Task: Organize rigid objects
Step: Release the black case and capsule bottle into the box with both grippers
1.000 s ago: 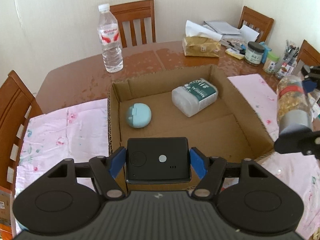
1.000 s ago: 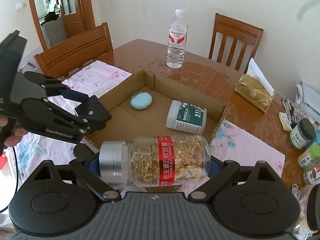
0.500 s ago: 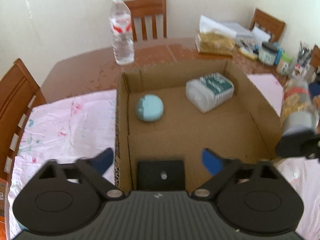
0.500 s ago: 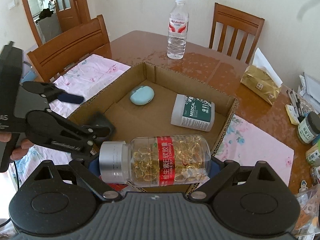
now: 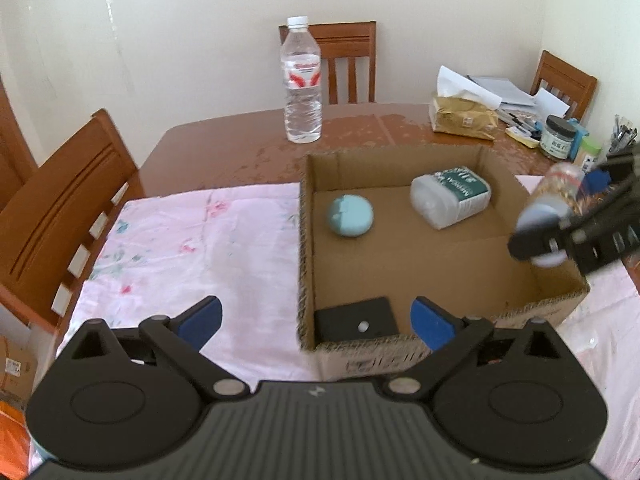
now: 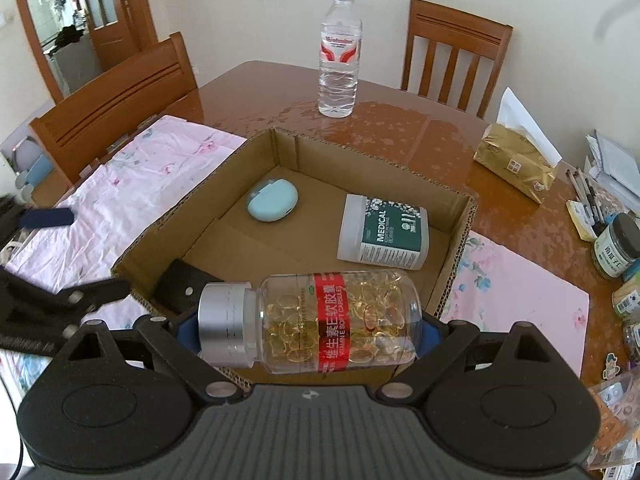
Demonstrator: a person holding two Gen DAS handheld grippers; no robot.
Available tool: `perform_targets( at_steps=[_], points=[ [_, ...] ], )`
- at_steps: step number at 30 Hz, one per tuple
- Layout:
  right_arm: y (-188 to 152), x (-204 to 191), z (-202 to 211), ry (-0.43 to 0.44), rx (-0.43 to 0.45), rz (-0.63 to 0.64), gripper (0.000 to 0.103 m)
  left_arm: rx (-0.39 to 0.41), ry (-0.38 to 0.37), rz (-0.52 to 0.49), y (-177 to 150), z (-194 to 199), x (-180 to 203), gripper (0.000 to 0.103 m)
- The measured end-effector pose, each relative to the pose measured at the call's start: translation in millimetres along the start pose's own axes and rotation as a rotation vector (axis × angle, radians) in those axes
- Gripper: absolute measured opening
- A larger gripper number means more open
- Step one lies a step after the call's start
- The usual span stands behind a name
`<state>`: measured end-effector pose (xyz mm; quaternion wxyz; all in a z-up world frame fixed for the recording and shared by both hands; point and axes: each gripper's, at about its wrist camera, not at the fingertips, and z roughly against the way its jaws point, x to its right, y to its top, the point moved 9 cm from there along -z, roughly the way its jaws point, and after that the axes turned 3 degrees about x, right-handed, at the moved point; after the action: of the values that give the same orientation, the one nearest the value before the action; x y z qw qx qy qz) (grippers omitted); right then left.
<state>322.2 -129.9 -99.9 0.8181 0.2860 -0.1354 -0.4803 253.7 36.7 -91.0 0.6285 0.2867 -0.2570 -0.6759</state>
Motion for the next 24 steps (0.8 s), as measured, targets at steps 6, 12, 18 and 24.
perform_targets(
  at_steps=[6, 12, 18, 24],
  points=[
    [11, 1, -12, -0.051, 0.009, -0.007, 0.103, -0.007, -0.002, -0.003, -14, 6, -6, 0.1],
    [15, 0, -9, -0.084, 0.024, -0.031, 0.103, -0.019, -0.006, 0.003, -23, 10, -11, 0.1],
    [9, -5, 7, -0.092, 0.054, -0.042, 0.103, -0.026, -0.005, 0.014, -28, 12, -16, 0.1],
    [-13, -1, 25, -0.128, 0.06, -0.055, 0.103, -0.032, -0.015, 0.005, -32, 14, -15, 0.1]
  ],
)
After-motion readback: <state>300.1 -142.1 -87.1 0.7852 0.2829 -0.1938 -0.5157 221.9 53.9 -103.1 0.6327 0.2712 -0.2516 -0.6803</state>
